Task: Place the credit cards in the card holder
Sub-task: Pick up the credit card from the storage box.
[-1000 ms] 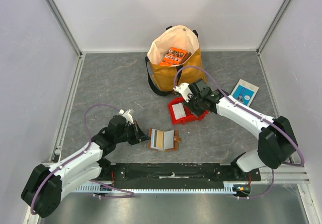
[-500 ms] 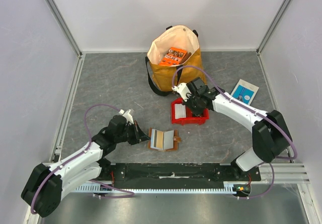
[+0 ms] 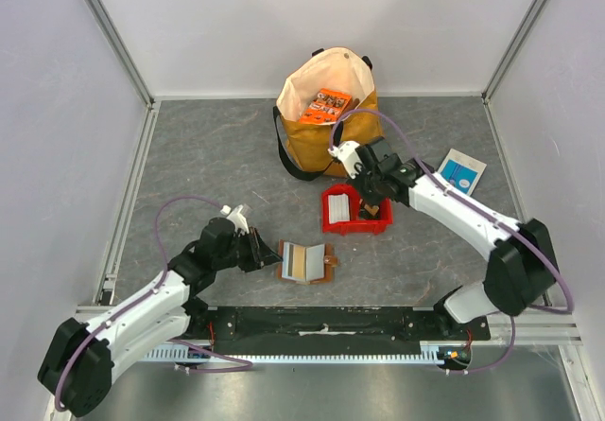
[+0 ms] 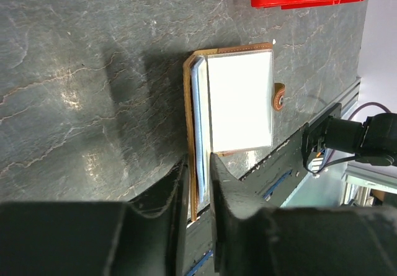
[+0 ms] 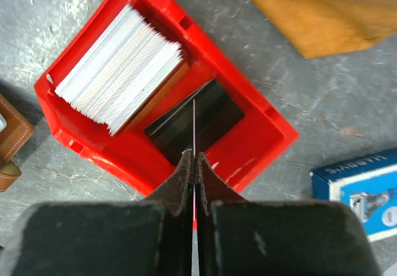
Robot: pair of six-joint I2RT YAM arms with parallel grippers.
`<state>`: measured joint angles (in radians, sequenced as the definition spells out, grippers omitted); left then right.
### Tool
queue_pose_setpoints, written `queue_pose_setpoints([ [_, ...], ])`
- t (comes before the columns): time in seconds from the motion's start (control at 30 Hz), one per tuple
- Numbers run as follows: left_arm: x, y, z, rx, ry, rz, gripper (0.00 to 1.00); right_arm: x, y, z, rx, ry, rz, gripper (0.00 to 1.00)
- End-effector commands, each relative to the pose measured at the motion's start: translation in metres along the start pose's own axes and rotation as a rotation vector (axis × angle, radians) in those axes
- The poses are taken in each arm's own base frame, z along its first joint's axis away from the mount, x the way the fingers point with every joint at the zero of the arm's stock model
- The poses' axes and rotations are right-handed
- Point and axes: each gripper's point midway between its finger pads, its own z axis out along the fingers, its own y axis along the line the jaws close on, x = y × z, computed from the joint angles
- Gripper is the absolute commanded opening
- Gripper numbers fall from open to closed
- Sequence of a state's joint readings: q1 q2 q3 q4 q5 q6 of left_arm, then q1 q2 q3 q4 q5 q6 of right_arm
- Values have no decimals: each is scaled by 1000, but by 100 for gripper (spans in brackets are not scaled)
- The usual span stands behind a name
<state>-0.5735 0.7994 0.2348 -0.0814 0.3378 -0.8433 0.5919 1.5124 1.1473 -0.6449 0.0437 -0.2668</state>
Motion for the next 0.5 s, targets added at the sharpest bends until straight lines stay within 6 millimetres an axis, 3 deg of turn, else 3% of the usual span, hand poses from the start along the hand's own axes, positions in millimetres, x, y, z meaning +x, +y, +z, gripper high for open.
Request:
queue_pose_setpoints([
  [0.0, -12, -6, -7, -7, -59, 25, 29, -46, -21, -56, 98, -215, 94, 0],
  [0.1, -16, -4, -12, -26, -84, 16, 41, -52, -20, -79, 102, -300, 170, 0],
  [0.27, -32, -7, -29, -62, -181, 2, 49, -66, -2, -110, 11, -508, 397, 0],
  [0.4, -53, -37, -42, 50, -281, -4, 53, -80, 21, -134, -170, -734, 684, 0],
  [0.47, -56, -49, -40, 105, -280, -20, 53, -76, 30, -134, -247, -803, 829, 0],
])
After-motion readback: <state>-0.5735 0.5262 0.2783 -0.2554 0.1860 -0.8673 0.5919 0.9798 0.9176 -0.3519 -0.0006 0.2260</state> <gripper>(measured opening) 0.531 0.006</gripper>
